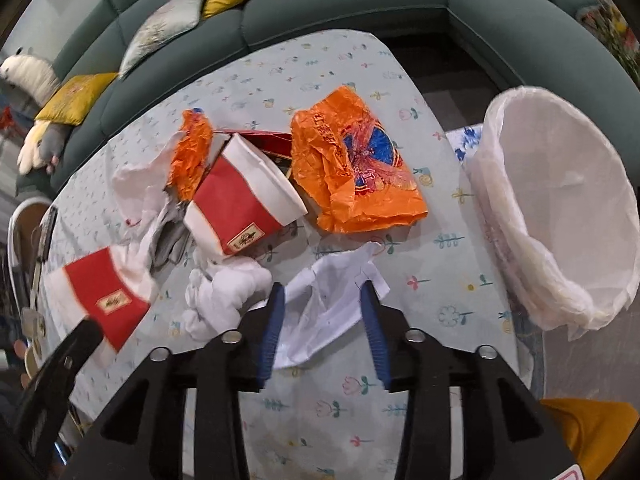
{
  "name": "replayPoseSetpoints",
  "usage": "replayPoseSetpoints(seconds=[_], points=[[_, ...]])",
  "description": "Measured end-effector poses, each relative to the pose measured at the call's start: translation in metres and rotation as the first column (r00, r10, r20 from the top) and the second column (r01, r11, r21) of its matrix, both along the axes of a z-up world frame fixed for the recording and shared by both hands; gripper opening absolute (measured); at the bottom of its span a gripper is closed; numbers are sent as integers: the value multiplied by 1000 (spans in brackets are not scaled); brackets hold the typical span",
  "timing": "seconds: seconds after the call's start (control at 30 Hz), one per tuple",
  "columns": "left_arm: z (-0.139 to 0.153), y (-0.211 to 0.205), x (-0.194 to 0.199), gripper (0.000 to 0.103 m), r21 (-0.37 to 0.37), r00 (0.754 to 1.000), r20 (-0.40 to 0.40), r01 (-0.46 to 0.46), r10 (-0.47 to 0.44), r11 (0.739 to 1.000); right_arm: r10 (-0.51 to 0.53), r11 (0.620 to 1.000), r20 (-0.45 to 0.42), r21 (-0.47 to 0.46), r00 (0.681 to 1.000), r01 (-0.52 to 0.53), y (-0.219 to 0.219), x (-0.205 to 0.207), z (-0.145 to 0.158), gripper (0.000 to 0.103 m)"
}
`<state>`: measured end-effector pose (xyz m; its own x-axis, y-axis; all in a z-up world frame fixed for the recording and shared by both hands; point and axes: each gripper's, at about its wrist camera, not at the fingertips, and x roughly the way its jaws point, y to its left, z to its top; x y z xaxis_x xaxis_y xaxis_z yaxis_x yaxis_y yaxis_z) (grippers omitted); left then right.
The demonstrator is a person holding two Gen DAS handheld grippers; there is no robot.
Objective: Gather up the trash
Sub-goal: 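Carry the cup and paper in both tools over the white-lined bin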
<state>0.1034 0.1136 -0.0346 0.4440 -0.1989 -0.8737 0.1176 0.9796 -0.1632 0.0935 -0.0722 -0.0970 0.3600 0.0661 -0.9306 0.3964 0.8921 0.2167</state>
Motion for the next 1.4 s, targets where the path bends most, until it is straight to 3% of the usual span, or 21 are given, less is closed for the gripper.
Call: replayPoseSetpoints(seconds=[0.2,0.37,0.43,0.6,0.73,1.03,1.2,1.4], points=[[2,-5,7,3,7,1000,5,27,-27,1000,-70,998,-76,-7,995,70,5,14,-28,47],[5,-12,7,3,14,998,17,54,-55,998,-30,1000,-84,-11,996,29,12,6,-37,31],[7,-15,5,3,19,997,24,67,-67,998,-13,1000,-67,-26,998,11,13,2,-30,23],[18,-31,-2,3,9,995,39,94,-95,995,11,999,18,-46,1000,-10,-1,-8,-1,22],[36,-57,-12,3,16,985,78,150,-151,989,-4,998,113,-56,994,11,-26,-24,39,22],[75,-157,-42,3,-5,930,161,336,-331,942,-62,989,233,-118,970,92,-112,-66,108,23],[76,-220,-59,3,5,886,165,438,-433,899,-77,979,247,-162,966,120,-161,-89,121,23],[62,-281,-72,3,24,841,150,523,-520,852,-122,969,241,-182,963,169,-215,-105,116,23]])
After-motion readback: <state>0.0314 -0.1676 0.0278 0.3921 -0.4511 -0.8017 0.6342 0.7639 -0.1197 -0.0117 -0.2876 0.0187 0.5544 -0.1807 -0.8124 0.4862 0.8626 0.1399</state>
